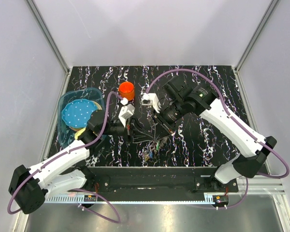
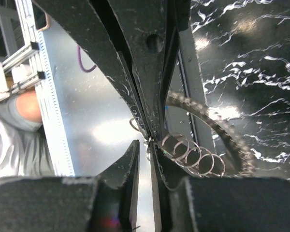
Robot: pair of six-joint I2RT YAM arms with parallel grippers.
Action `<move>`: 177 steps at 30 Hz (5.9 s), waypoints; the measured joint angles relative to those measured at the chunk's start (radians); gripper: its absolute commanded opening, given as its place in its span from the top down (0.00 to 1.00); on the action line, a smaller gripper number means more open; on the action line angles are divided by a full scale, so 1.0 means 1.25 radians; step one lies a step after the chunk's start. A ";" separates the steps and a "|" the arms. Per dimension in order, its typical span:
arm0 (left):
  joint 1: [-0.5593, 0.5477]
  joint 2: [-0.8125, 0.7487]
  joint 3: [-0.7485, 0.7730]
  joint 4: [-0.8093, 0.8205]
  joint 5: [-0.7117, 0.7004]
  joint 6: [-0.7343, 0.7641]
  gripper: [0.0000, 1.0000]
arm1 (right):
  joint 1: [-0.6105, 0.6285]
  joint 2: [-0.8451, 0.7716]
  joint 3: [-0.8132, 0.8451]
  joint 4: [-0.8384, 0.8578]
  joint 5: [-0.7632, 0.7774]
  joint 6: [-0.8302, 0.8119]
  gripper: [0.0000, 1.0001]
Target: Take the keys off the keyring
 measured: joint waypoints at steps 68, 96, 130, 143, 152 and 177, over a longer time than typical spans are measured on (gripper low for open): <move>0.002 -0.493 -0.137 -0.372 -0.678 0.221 1.00 | 0.151 0.011 -0.783 0.683 0.613 1.039 0.71; 0.002 -0.210 -0.092 -0.349 -0.675 0.220 1.00 | -0.398 -0.054 -0.687 0.702 0.762 0.676 1.00; 0.017 0.215 -0.128 0.018 -0.693 0.094 1.00 | -0.552 -0.163 -0.616 0.633 0.496 0.538 0.00; 0.017 0.182 -0.092 -0.171 -0.796 0.092 0.25 | -0.547 -0.215 -0.613 0.567 0.336 0.533 0.00; 0.017 0.007 0.112 -0.359 -0.746 0.150 0.01 | -0.514 -0.404 -0.613 0.544 0.266 0.582 0.00; 0.017 -0.355 0.025 -0.436 -0.772 0.010 0.01 | -0.513 -0.775 -0.732 0.551 0.260 0.693 0.00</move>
